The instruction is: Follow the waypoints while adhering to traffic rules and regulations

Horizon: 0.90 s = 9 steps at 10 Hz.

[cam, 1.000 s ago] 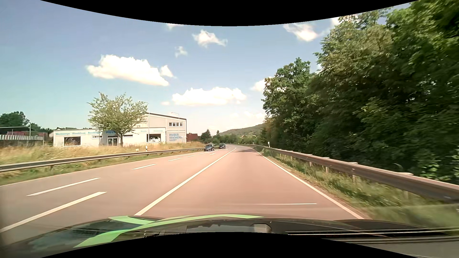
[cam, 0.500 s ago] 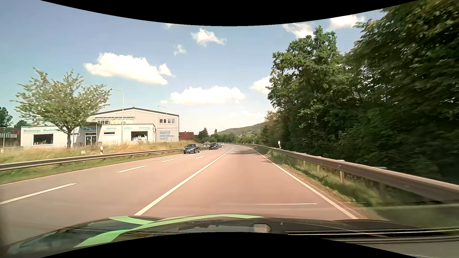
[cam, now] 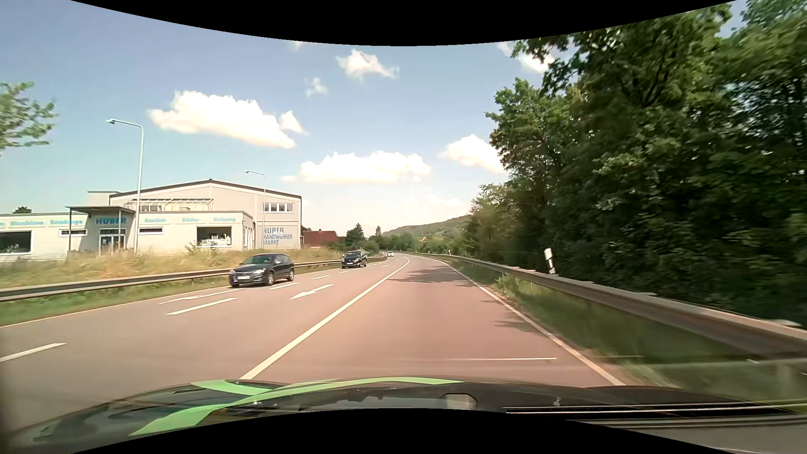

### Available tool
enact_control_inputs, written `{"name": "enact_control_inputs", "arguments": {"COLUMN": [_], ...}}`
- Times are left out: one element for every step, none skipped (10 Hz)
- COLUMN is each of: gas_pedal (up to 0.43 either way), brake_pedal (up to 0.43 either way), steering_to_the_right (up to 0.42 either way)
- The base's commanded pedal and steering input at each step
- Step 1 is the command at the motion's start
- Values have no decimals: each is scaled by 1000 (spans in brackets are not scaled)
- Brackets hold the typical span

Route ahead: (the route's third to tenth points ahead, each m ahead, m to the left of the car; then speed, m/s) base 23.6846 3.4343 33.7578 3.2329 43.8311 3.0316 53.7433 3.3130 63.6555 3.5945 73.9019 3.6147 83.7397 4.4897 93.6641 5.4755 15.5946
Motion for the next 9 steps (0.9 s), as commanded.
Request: {"name": "enact_control_inputs", "arguments": {"gas_pedal": [280, 280, 268, 260, 260, 260, 260, 260, 260], "brake_pedal": [0, 0, 0, 0, 0, 0, 0, 0, 0], "steering_to_the_right": [-1, -1, -2, -2, -1, -2, -2, -2, -2]}}
